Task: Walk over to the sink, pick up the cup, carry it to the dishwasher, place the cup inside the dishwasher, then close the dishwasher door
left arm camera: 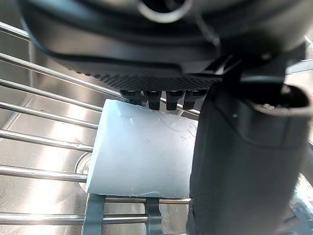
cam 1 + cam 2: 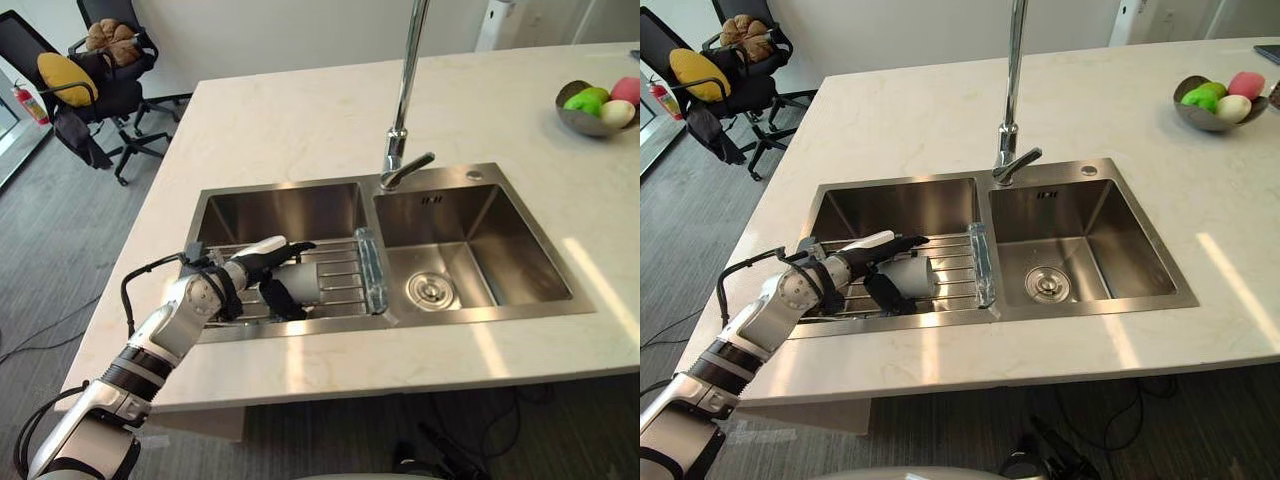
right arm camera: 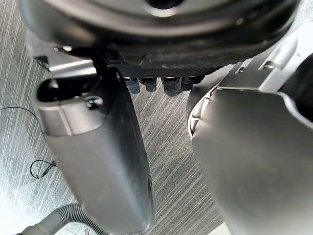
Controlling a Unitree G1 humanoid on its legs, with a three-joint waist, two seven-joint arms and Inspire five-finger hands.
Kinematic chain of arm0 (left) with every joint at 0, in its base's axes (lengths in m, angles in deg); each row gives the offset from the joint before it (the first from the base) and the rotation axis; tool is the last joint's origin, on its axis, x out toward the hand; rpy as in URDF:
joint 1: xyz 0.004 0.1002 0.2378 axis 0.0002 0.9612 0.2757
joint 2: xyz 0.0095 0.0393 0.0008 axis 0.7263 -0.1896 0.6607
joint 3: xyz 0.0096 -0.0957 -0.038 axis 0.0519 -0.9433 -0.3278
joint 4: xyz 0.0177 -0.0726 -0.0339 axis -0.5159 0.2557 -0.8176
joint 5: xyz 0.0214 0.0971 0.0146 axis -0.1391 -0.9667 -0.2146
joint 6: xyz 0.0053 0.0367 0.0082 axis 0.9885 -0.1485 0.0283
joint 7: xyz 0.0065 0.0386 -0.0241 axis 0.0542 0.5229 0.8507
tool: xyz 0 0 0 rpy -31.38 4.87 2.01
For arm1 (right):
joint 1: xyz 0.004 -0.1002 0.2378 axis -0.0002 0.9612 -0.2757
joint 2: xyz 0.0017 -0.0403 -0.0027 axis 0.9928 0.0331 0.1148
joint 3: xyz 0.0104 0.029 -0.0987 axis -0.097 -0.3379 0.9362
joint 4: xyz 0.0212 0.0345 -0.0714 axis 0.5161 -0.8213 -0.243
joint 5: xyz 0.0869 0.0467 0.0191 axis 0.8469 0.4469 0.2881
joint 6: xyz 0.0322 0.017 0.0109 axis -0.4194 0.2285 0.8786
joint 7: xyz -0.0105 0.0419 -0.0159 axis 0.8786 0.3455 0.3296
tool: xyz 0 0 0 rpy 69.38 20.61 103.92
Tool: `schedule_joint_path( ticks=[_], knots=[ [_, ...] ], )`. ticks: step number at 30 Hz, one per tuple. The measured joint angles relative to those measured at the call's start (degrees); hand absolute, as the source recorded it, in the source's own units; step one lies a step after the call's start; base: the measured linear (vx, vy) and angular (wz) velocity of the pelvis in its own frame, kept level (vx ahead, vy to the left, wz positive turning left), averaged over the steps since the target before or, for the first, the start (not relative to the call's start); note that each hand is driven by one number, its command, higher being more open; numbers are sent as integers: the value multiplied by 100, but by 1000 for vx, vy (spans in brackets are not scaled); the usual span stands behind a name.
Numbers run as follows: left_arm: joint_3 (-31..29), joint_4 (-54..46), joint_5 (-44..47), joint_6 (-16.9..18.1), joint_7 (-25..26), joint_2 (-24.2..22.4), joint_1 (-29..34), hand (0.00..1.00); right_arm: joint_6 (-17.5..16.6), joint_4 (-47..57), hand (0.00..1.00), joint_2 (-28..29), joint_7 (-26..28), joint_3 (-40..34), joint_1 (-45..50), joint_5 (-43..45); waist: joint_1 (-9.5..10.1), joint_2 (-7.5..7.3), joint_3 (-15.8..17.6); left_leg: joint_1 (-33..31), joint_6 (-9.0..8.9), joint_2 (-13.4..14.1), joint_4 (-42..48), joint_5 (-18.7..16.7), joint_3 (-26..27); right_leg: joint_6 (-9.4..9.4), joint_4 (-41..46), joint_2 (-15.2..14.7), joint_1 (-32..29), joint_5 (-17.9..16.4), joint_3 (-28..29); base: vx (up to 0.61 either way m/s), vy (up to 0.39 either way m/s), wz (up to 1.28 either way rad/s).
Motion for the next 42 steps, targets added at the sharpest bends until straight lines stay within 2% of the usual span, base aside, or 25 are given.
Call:
schedule_joint_path(
  ticks=[9, 15, 16, 20, 25, 32, 37, 42],
  knots=[
    [34, 534, -142, -136, 13, -16, -54, 100, 8, 27, 100, 8, -22, 7, 118, -3, -115, 51, 8, 9, -14, 19, -1, -9, 68, -3, 0, 27, -38, 2, 67, -23, -18, -4],
    [31, 610, -298, -105, 62, -15, -45, 100, 28, 25, 100, 26, -25, 34, 205, -23, -97, 44, 22, -7, -18, 21, -1, -12, 95, -9, 0, 32, -68, 6, 85, -13, -11, -2],
    [31, 610, -337, -105, 123, -27, -37, 0, 26, 27, 100, 24, -26, 67, 205, -42, -99, 41, 45, -7, -18, 20, 2, -12, 95, -12, 0, 31, -67, 9, 86, -42, -20, -1],
    [22, 628, -405, -89, 285, -62, -35, 0, 26, 29, 100, 19, -28, 128, 216, -57, -104, 37, 85, -9, -18, 24, 10, -12, 98, -17, 0, 33, -69, 13, 90, -38, -21, -1],
    [-109, 799, -684, 163, 914, -144, -46, 0, 27, 31, 100, 43, -28, 144, 236, -119, -144, 36, 101, -25, -22, 28, -3, -15, 117, -16, 0, 41, -100, 12, 102, 0, 0, 0],
    [-5, 826, -456, 333, 1472, -158, 92, 0, -18, 33, 100, 65, -19, 241, 250, -117, -150, 24, 160, -44, -24, 24, -5, -17, 87, -15, 1, 35, -101, 11, 63, 0, 0, 1],
    [31, 698, -346, 644, 2072, -158, 406, 0, -93, 36, 100, 61, -11, 289, 251, -117, -145, 20, 163, -104, -20, 24, 19, -14, -18, -15, 1, 19, -89, 11, -61, -7, -5, 10],
    [29, -220, -119, 1032, 2467, -160, 1020, 0, -99, 28, 100, 18, -1, 357, 253, -119, -55, -4, 181, -153, 3, 9, 38, 2, -174, -15, 4, -14, -30, 12, -257, -24, -17, 18]
  ],
)
